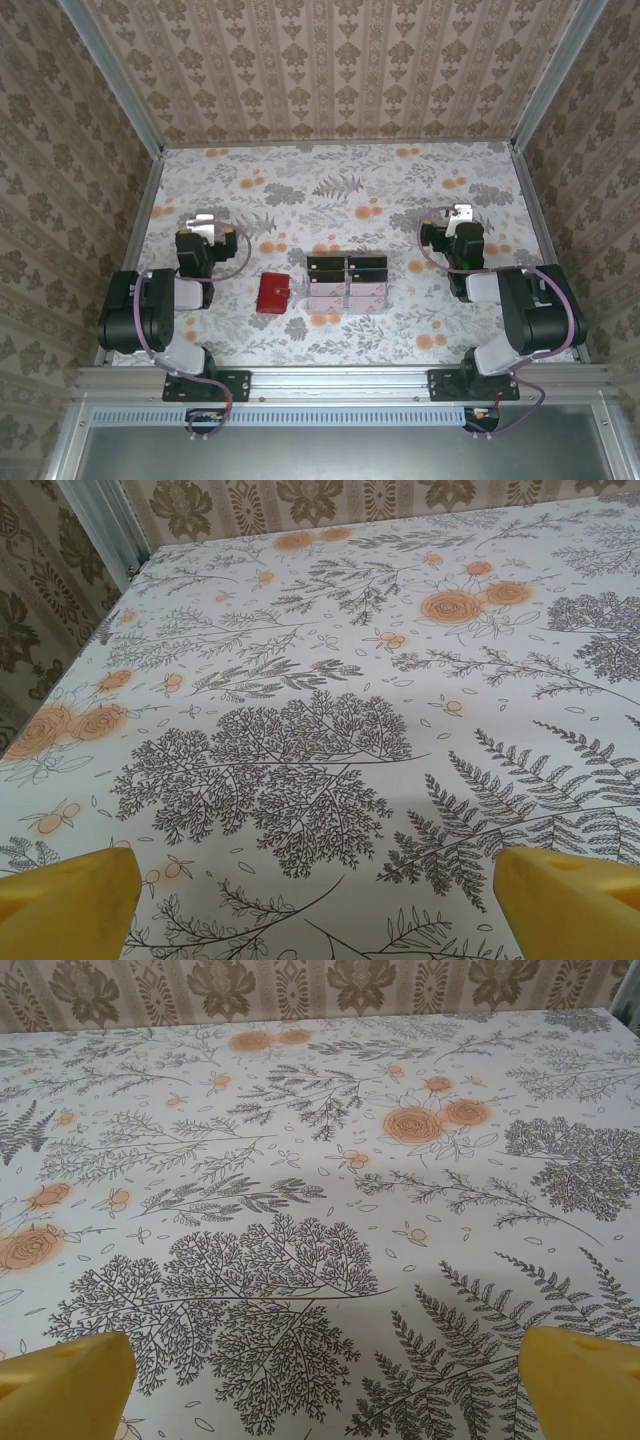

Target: Put the credit cards into the card holder

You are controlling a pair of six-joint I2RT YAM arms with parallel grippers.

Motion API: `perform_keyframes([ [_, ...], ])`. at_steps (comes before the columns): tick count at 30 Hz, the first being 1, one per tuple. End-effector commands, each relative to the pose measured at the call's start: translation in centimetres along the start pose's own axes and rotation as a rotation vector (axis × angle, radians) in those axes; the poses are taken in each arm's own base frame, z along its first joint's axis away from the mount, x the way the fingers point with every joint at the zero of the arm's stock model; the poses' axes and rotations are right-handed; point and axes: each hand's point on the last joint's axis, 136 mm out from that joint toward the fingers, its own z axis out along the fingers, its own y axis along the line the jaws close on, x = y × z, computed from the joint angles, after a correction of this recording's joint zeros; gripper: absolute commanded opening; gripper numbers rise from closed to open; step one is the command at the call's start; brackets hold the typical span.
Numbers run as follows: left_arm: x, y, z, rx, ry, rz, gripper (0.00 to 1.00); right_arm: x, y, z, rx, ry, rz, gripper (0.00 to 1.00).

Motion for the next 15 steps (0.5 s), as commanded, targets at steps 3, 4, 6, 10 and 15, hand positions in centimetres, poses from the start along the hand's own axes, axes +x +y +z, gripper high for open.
perform_keyframes([
  [3,-1.36,0.40,0.38,-0.008,-0.030,-0.028,1.00,-0.74,0.13,0.17,-0.013,-0.015,-0.013,1.00],
  [4,-1.39,0.42,0.52,-0.008,-0.023,-0.030,1.00,-0.71,0.13,0.17,-0.013,-0.014,-0.013,1.00],
  [6,-1.35,0.33,0.80,0.001,-0.004,-0.030,1.00,-0.69,0.11,0.16,-0.012,-0.014,-0.013,1.00],
  [10,-1.31,0.31,0.88,0.002,-0.001,-0.027,1.00,-0.72,0.15,0.17,-0.014,-0.014,-0.013,1.00],
  [15,-1.33,0.16,1.03,0.003,0.007,-0.019,1.00,-0.62,0.12,0.27,-0.014,-0.008,-0.011,1.00],
])
